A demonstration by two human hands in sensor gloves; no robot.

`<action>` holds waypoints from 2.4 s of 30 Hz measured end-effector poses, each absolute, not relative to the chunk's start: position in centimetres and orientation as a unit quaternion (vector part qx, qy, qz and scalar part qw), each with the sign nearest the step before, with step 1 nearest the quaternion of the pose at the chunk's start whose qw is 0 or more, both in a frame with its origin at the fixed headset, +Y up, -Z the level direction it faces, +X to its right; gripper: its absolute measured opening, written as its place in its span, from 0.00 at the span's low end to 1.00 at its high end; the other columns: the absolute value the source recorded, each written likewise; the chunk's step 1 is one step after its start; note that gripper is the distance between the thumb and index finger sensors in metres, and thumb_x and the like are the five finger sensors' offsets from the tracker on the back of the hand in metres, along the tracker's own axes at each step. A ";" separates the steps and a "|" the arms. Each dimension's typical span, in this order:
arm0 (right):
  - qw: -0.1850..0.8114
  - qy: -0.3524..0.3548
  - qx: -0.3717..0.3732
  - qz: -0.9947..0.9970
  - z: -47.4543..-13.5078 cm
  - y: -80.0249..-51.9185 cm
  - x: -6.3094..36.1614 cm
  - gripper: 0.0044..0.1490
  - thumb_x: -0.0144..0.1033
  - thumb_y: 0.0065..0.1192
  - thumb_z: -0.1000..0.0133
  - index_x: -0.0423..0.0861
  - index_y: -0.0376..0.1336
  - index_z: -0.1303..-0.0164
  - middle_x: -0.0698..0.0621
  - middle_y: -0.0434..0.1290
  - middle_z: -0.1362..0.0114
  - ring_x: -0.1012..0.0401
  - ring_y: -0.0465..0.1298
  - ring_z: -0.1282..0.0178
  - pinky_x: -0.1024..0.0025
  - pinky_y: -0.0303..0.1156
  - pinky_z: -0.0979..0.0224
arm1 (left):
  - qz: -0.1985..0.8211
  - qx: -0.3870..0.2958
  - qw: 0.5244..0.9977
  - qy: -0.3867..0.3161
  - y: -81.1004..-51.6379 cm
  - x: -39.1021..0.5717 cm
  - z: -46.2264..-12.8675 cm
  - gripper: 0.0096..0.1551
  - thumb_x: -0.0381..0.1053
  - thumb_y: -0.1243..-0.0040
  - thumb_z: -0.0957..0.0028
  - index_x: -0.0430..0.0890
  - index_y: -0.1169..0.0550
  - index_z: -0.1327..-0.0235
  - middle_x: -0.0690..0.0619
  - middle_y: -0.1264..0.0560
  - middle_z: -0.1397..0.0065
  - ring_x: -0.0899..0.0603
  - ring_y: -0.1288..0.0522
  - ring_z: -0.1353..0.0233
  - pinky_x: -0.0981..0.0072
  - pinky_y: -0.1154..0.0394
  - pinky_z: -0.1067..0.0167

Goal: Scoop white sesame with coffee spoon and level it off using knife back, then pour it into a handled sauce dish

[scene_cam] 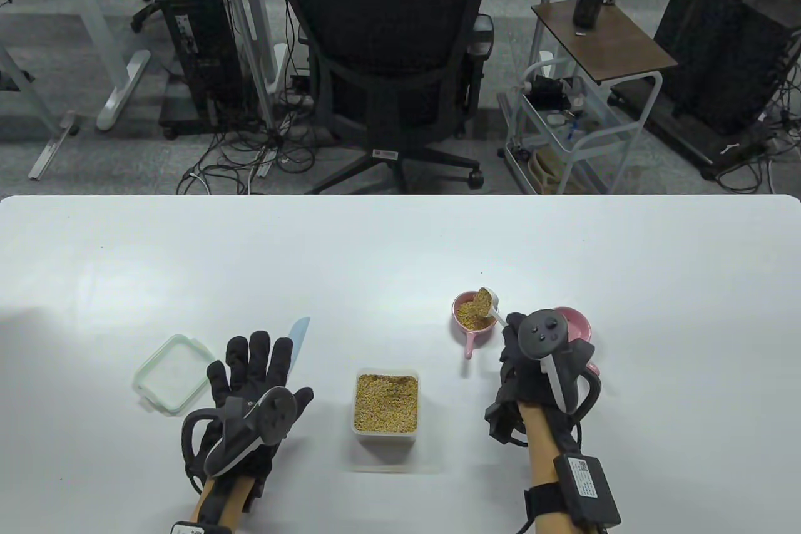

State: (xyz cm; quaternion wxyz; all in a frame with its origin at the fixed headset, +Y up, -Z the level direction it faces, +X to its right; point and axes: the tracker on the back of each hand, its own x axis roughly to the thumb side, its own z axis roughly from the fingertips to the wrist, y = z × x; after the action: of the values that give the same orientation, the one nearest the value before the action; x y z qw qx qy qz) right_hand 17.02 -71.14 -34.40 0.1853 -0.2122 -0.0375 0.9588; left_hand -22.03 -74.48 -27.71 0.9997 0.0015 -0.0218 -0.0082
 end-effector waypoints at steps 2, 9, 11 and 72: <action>0.154 -0.054 -0.201 0.966 -34.2 -71.3 16.3 0.23 0.41 0.66 0.37 0.55 0.73 0.31 0.48 0.79 0.40 0.60 0.78 0.60 0.55 0.75 0.43 | -0.004 0.000 1.000 -0.020 -74.6 -22.2 -27.7 0.50 0.74 0.59 0.42 0.57 0.54 0.10 0.46 0.55 0.06 0.32 0.61 0.13 0.32 0.56 0.24; 0.109 -0.102 -0.179 0.972 -33.5 -71.0 15.4 0.23 0.41 0.68 0.38 0.58 0.73 0.32 0.47 0.76 0.36 0.59 0.78 0.56 0.53 0.74 0.40 | -0.003 -0.005 1.000 -0.019 -74.7 -22.3 -27.8 0.50 0.74 0.59 0.42 0.57 0.54 0.10 0.46 0.55 0.06 0.32 0.61 0.13 0.31 0.56 0.25; 0.122 -0.107 -0.171 0.972 -33.0 -70.6 15.4 0.23 0.41 0.68 0.38 0.58 0.73 0.32 0.47 0.76 0.36 0.59 0.78 0.56 0.53 0.74 0.40 | -0.002 -0.002 1.000 -0.023 -74.6 -22.2 -27.7 0.49 0.74 0.59 0.42 0.57 0.54 0.10 0.47 0.55 0.06 0.32 0.61 0.13 0.32 0.56 0.25; 0.097 0.030 0.174 0.979 -26.2 -70.6 9.4 0.23 0.40 0.67 0.38 0.53 0.74 0.33 0.48 0.79 0.42 0.59 0.78 0.60 0.51 0.75 0.43 | -0.023 -0.204 0.955 -0.215 -73.3 -13.3 -31.3 0.66 0.78 0.46 0.62 0.53 0.51 0.11 0.50 0.46 0.06 0.35 0.54 0.10 0.34 0.48 0.20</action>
State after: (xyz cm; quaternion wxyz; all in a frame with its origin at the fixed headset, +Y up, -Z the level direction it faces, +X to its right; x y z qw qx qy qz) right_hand 9.41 -70.59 -26.19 0.0968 0.1741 0.0304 0.9795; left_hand -13.29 -73.34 -31.34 0.9546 -0.2045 -0.2154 -0.0231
